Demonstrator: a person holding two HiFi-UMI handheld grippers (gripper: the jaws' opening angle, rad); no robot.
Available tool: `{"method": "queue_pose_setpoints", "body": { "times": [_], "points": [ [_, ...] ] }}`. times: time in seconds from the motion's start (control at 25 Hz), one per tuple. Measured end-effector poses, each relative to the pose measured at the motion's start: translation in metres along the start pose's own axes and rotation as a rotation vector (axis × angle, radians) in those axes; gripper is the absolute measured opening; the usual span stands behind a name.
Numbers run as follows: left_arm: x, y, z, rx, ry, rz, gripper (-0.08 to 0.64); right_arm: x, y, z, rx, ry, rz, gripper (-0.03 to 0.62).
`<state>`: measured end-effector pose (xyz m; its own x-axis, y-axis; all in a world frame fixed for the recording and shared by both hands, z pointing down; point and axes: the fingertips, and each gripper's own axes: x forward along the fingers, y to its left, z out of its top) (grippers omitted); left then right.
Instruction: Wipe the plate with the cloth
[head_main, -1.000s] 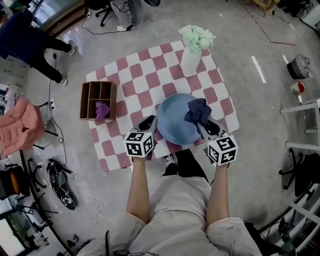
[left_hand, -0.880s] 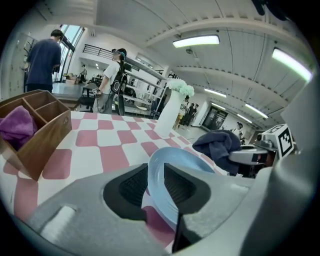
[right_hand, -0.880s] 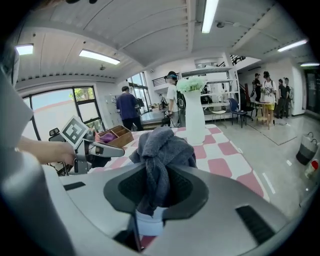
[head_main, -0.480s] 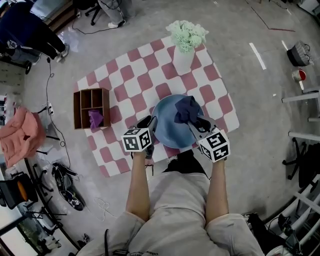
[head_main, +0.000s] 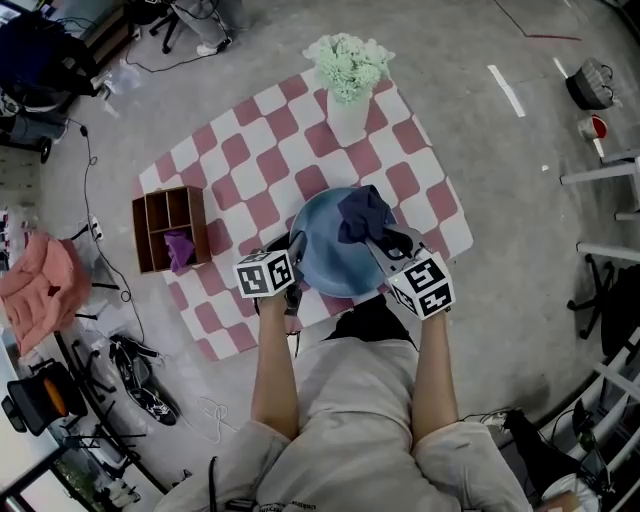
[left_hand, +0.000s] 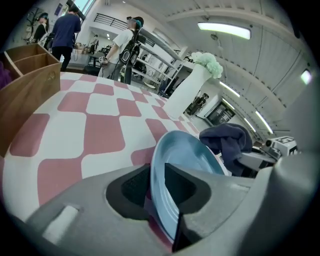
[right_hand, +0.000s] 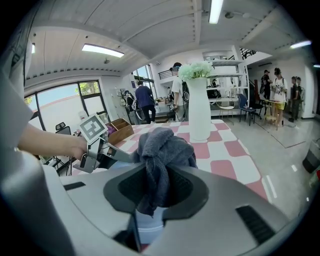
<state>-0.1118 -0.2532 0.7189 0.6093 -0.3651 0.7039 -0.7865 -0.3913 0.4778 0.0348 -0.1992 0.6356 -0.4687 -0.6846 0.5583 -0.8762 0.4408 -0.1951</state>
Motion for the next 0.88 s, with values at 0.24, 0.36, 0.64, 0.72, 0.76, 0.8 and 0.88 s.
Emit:
{"method": "queue_pose_setpoints", "body": {
  "times": [0.24,0.36,0.64,0.72,0.76,0.8,0.88],
  "points": [
    [0.002,0.006,-0.006,-0.035,0.008,0.024,0.034,-0.004,0.002,-0.005,-0.007,0.004,-0.014,0.092],
    [-0.002,0.003,-0.005,-0.076,-0.013,-0.011,0.028,-0.007,0.005,-0.006,-0.024,0.007,-0.022,0.092],
    [-0.025,-0.026,0.024,0.092,-0.104,-0.007,0.025,-0.016,0.007,0.02,-0.047,-0.053,-0.047,0.092],
    [-0.039,-0.035,0.035,0.131,-0.149,0.004,0.025,-0.017,0.014,0.031,-0.048,-0.075,-0.049,0.092],
    [-0.046,-0.039,0.042,0.142,-0.176,0.007,0.025,-0.016,0.018,0.038,-0.049,-0.088,-0.048,0.092],
    [-0.053,-0.044,0.048,0.146,-0.207,0.007,0.025,-0.016,0.023,0.044,-0.055,-0.1,-0.044,0.092],
    [-0.069,-0.052,0.061,0.148,-0.271,0.003,0.025,-0.013,0.036,0.055,-0.082,-0.111,-0.027,0.092]
  ]
}}
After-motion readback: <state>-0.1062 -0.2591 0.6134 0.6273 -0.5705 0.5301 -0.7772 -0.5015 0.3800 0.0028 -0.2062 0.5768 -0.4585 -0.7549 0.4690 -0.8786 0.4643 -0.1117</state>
